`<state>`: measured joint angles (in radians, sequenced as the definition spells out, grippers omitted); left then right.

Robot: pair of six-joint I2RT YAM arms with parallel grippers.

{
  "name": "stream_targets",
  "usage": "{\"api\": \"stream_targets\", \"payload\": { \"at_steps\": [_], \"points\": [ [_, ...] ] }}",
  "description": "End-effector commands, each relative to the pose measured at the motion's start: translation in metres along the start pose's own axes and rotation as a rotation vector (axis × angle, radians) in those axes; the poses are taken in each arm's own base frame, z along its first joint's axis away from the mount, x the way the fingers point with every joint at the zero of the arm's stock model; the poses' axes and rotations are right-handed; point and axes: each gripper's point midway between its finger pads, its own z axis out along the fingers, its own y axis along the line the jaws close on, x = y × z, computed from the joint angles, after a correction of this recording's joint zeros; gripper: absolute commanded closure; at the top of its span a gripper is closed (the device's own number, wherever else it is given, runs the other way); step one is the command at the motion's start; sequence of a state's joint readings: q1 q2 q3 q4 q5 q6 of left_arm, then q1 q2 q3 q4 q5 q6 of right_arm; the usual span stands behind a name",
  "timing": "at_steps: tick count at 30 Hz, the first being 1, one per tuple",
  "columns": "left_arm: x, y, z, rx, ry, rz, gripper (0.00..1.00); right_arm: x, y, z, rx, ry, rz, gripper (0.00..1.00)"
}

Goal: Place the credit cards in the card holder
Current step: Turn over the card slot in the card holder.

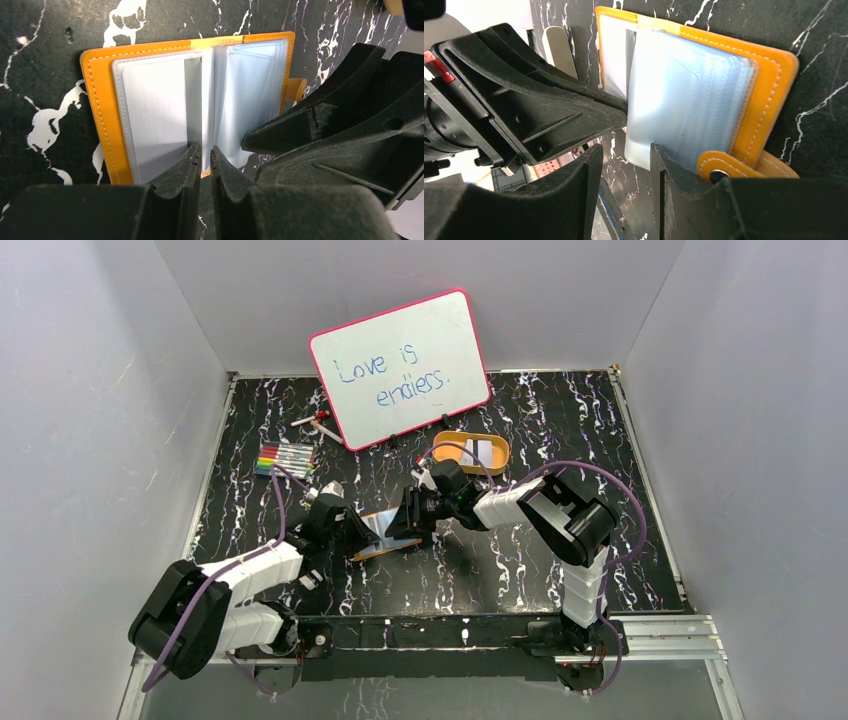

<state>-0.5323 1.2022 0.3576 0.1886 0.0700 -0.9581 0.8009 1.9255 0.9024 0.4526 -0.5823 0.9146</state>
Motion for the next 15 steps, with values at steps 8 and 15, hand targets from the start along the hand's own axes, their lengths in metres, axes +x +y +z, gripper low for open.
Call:
{"api": "stream_targets", "payload": {
  "at_steps": [8,15],
  "points": [
    [-0.011,-0.008,-0.025,0.011,-0.053,0.012,0.78,-0.005,0.002,0.004,-0.004,-0.035,0.016,0.52],
    [-0.008,-0.017,-0.022,0.053,-0.023,-0.002,0.67,-0.006,0.000,0.005,0.001,-0.044,0.031,0.52]
  ]
}}
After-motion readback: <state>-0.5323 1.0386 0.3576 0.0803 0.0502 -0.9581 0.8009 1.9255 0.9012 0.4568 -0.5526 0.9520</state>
